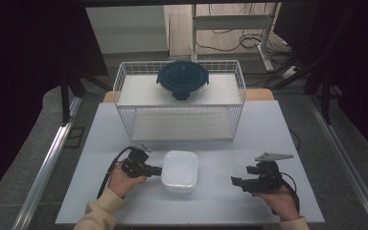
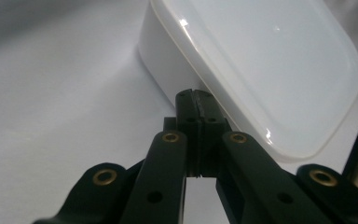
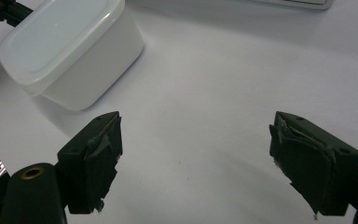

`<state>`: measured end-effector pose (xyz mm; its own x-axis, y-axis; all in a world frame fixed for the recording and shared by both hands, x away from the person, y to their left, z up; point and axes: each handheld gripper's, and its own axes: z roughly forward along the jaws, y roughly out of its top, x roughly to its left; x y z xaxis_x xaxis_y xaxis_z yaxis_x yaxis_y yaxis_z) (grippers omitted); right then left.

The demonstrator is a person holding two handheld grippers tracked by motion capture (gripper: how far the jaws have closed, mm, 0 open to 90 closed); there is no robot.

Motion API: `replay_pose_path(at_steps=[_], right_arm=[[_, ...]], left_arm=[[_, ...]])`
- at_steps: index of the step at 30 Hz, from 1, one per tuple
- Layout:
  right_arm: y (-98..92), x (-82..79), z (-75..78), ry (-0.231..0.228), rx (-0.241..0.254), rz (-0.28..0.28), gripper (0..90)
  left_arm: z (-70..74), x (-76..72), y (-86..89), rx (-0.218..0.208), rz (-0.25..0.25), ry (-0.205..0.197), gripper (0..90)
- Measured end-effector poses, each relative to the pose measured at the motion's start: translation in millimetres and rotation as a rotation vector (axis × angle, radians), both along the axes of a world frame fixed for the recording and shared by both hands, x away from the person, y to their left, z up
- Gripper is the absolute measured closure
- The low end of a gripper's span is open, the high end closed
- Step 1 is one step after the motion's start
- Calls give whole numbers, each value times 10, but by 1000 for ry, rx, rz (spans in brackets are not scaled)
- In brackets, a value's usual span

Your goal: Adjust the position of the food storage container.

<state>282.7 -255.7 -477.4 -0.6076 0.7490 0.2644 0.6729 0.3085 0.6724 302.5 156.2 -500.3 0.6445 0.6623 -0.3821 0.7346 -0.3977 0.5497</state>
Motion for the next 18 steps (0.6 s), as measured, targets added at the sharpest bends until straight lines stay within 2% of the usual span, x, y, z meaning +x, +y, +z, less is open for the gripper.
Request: replay_pose_path(at_steps=[12, 17, 18], right_arm=[[14, -15, 23, -3, 7, 6, 166], [9, -26, 65, -11, 17, 5, 167], [6, -27, 72, -14, 18, 5, 167]], left_arm=[[15, -75, -99, -10, -12, 3, 900], [80, -86, -3, 18, 51, -40, 900], [115, -100, 39, 4, 71, -47, 900]])
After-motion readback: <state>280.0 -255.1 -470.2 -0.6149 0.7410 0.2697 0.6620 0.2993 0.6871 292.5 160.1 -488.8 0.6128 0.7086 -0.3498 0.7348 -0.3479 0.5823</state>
